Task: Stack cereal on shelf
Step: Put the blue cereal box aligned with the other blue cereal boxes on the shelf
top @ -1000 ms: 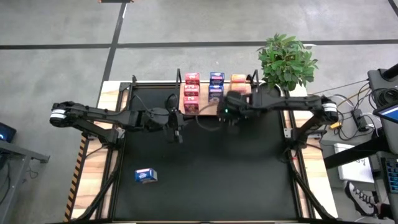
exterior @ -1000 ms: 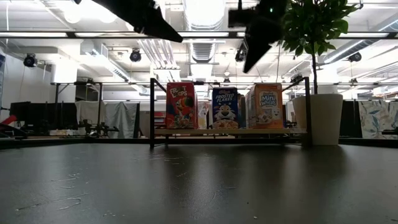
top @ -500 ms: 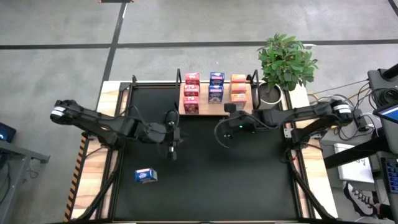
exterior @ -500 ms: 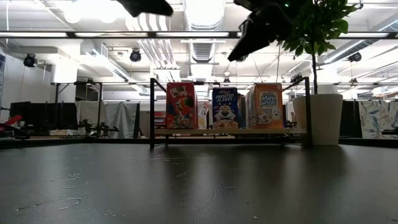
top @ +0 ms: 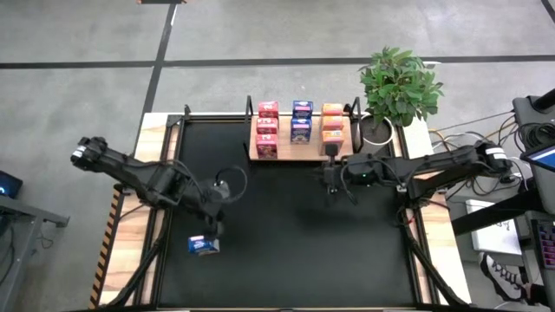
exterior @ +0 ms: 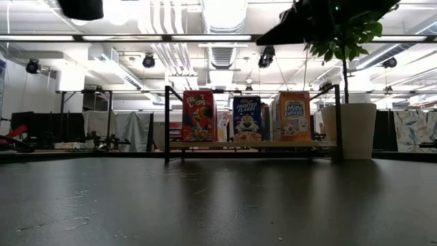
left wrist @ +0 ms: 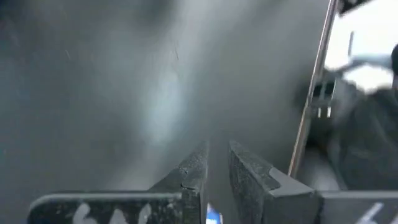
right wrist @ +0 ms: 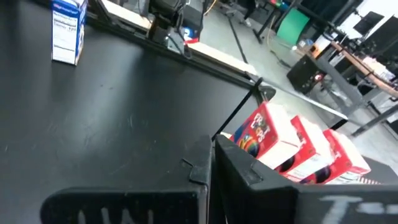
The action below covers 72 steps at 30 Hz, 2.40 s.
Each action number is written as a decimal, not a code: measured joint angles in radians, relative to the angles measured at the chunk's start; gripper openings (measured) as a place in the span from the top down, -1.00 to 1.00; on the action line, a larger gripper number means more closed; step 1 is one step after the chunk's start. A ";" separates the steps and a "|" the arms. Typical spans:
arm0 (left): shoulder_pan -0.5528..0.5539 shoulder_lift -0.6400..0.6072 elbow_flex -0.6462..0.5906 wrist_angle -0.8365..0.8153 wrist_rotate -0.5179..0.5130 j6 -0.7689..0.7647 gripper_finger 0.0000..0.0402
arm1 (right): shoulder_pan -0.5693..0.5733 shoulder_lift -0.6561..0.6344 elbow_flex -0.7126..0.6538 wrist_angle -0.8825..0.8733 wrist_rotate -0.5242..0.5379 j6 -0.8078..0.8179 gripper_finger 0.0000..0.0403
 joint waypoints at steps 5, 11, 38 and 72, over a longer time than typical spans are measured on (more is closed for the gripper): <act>-0.061 0.001 -0.045 -0.039 0.044 -0.058 0.72 | 0.000 -0.017 -0.003 -0.005 0.000 -0.009 0.94; -0.104 0.029 -0.038 -0.104 0.122 -0.181 0.32 | 0.000 -0.015 -0.006 -0.006 -0.003 -0.016 0.94; -0.274 0.211 -0.031 -0.212 0.065 -0.205 -0.53 | 0.000 -0.014 -0.013 -0.015 -0.003 0.025 0.94; 0.002 0.308 0.272 -0.154 -0.080 0.329 0.44 | 0.011 -0.205 -0.039 -0.288 0.001 0.183 0.94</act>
